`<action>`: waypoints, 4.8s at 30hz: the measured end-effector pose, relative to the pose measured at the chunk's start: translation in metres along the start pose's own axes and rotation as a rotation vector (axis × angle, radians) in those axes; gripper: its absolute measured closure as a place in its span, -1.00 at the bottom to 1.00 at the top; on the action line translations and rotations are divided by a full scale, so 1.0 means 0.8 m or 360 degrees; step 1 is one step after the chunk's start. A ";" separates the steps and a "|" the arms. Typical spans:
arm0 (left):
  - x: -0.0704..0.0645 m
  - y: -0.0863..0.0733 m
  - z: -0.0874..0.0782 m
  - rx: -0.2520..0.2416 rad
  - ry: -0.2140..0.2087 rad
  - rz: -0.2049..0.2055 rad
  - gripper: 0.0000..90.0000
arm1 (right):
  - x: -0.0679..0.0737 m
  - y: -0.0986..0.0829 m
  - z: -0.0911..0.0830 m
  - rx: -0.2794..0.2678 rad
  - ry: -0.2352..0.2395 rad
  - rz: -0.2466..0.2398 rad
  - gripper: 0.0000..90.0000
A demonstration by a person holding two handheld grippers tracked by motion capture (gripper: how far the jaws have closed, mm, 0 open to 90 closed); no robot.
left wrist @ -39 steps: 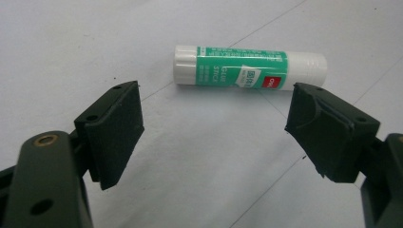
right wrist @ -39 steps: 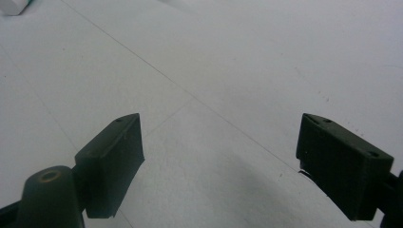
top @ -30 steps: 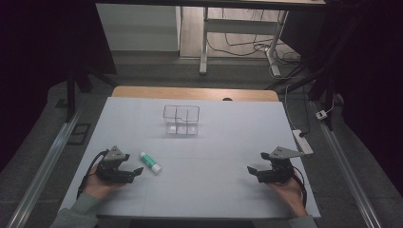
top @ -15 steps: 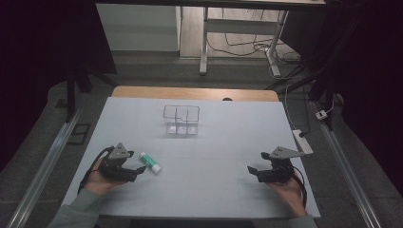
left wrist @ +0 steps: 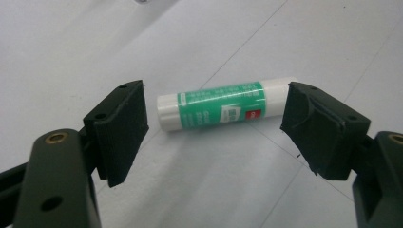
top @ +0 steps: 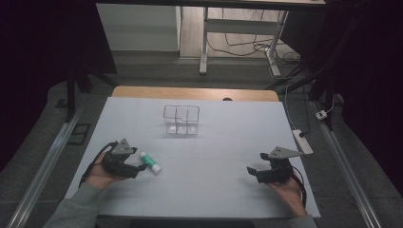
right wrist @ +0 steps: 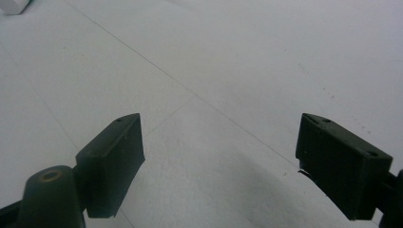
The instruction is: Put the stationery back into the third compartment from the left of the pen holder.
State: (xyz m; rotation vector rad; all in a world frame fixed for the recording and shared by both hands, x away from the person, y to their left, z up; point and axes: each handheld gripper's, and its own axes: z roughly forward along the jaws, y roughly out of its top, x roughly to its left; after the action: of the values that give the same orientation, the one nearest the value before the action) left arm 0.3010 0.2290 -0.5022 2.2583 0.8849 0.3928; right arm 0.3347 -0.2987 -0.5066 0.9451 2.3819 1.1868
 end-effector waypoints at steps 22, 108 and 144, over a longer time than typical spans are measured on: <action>-0.005 0.036 0.016 0.0075 -0.0187 0.0281 -0.44 | -0.002 0.000 0.002 0.0002 0.0025 0.0018 -0.65; 0.005 0.074 0.061 0.0385 -0.0683 0.1103 -0.36 | -0.001 -0.001 0.004 0.0029 0.0058 0.0042 -0.62; -0.010 0.081 0.082 0.0582 -0.0710 0.1556 0.34 | -0.001 -0.001 0.006 0.0054 0.0062 0.0035 -0.62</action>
State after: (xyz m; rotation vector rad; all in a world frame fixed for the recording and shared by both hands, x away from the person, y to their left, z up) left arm 0.3587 0.1569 -0.5056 2.8308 -0.4624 0.1178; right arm 0.3374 -0.2971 -0.5103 0.9694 2.4352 1.1870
